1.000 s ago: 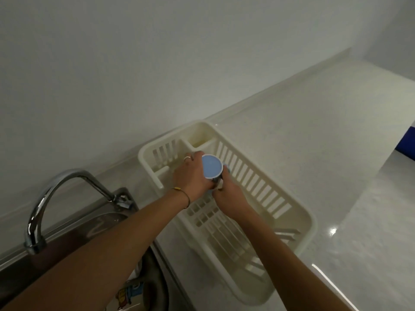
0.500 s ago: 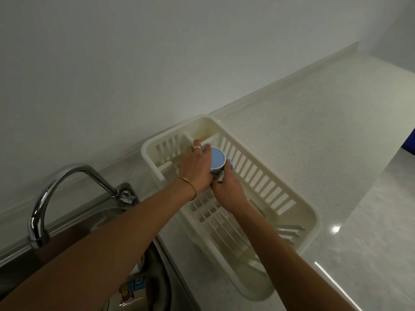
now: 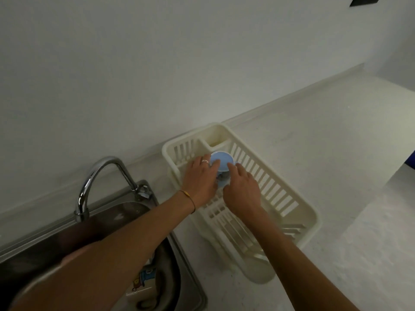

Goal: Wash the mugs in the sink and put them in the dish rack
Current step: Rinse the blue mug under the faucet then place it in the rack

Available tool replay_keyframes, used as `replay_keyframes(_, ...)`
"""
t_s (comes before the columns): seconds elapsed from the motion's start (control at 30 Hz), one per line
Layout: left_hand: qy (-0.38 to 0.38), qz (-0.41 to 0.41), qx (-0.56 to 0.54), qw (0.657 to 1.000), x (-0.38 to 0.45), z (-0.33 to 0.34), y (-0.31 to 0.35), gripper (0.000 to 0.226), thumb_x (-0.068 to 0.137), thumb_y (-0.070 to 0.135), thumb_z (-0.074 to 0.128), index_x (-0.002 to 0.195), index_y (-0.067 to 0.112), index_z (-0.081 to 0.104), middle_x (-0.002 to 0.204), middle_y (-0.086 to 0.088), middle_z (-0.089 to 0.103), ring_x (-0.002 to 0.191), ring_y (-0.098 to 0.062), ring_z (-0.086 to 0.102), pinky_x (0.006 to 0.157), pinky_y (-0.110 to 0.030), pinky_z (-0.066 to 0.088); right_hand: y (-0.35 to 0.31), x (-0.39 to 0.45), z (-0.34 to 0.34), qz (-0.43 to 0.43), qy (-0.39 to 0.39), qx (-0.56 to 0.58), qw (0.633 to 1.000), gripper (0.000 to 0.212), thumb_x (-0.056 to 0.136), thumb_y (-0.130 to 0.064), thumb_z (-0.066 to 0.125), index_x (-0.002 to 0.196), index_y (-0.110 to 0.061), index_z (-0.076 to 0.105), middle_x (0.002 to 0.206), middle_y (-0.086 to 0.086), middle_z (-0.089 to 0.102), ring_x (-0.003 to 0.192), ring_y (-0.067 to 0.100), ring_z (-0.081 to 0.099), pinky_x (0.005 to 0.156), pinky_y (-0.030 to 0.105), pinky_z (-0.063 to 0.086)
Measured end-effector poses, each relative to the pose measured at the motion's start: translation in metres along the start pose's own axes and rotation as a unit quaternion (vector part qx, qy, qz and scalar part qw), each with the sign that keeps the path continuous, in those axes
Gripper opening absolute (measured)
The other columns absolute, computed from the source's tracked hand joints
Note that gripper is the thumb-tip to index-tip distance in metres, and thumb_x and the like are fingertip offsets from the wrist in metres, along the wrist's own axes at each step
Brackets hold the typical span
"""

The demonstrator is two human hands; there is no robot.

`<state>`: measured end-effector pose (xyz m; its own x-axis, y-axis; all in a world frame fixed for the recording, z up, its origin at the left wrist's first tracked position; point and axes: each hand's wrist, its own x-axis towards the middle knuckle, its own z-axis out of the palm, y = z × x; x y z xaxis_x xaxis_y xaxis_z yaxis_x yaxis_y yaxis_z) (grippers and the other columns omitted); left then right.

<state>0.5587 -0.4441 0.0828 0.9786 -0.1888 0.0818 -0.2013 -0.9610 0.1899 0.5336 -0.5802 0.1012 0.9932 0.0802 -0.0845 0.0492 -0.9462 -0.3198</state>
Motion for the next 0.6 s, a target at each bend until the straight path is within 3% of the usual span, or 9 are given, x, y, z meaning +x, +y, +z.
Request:
replay_keyframes(0.1, 0.036, 0.015, 0.007, 0.999, -0.029, -0.013, -0.004, 0.06, 0.081, 0.027, 0.075, 0.138, 0.018, 0.058, 0.138, -0.016, 0.057, 0.125, -0.036, 0.055, 0.101, -0.047, 0.045, -0.02, -0.014, -0.008, -0.045, -0.004, -0.043, 0.998, 0.066, 0.094, -0.022, 0.053, 0.155, -0.022, 0.029, 0.164, 0.01, 0.027, 0.148, 0.033, 0.03, 0.119, 0.046, 0.029)
replay_keyframes(0.23, 0.048, -0.02, 0.014, 0.999, -0.074, -0.034, -0.017, 0.06, 0.079, 0.034, 0.075, 0.136, 0.019, 0.06, 0.139, -0.016, 0.058, 0.126, -0.035, 0.054, 0.102, -0.047, 0.045, -0.05, -0.04, -0.005, -0.09, 0.019, -0.057, 0.994, 0.061, 0.084, -0.026, 0.058, 0.144, -0.02, 0.045, 0.15, 0.009, 0.045, 0.135, 0.032, 0.045, 0.11, 0.044, 0.033)
replay_keyframes(0.3, 0.053, -0.047, 0.016, 0.997, -0.103, -0.043, -0.03, 0.059, 0.081, 0.036, 0.073, 0.137, 0.021, 0.059, 0.138, -0.013, 0.059, 0.126, -0.033, 0.054, 0.103, -0.046, 0.044, -0.071, -0.056, 0.005, -0.111, 0.022, -0.055, 0.992, 0.061, 0.081, -0.035, 0.043, 0.139, -0.02, 0.051, 0.14, 0.008, 0.054, 0.128, 0.031, 0.051, 0.106, 0.043, 0.037)
replay_keyframes(0.37, 0.048, -0.082, 0.018, 0.995, -0.135, -0.047, -0.047, 0.058, 0.085, 0.038, 0.07, 0.139, 0.023, 0.055, 0.138, -0.011, 0.057, 0.127, -0.03, 0.052, 0.105, -0.045, 0.041, -0.094, -0.073, 0.016, -0.147, 0.016, -0.05, 0.988, 0.075, 0.074, -0.041, 0.022, 0.138, -0.018, 0.053, 0.139, 0.011, 0.056, 0.128, 0.033, 0.052, 0.106, 0.045, 0.039)
replay_keyframes(0.43, 0.041, -0.117, 0.019, 0.992, -0.161, -0.05, -0.062, 0.059, 0.086, 0.039, 0.067, 0.142, 0.024, 0.053, 0.142, -0.01, 0.054, 0.13, -0.031, 0.049, 0.107, -0.045, 0.039, -0.111, -0.084, 0.029, -0.174, 0.0, -0.052, 0.983, 0.081, 0.071, -0.043, 0.016, 0.139, -0.016, 0.053, 0.141, 0.013, 0.055, 0.13, 0.035, 0.05, 0.107, 0.048, 0.04)
replay_keyframes(0.53, 0.036, -0.176, 0.017, 0.984, -0.213, -0.057, -0.096, 0.058, 0.085, 0.039, 0.066, 0.14, 0.022, 0.056, 0.139, -0.011, 0.058, 0.127, -0.032, 0.053, 0.104, -0.045, 0.041, -0.153, -0.107, 0.05, -0.219, -0.028, -0.089, 0.971, 0.065, 0.084, -0.048, 0.03, 0.14, -0.02, 0.049, 0.143, 0.008, 0.053, 0.13, 0.031, 0.049, 0.107, 0.045, 0.039)
replay_keyframes(0.6, 0.031, -0.208, 0.021, 0.977, -0.247, -0.062, -0.118, 0.056, 0.088, 0.038, 0.062, 0.142, 0.022, 0.053, 0.141, -0.011, 0.056, 0.128, -0.031, 0.051, 0.106, -0.044, 0.039, -0.18, -0.123, 0.064, -0.242, -0.034, -0.086, 0.966, 0.055, 0.088, -0.036, 0.047, 0.141, -0.022, 0.049, 0.145, 0.007, 0.052, 0.13, 0.029, 0.049, 0.108, 0.045, 0.04)
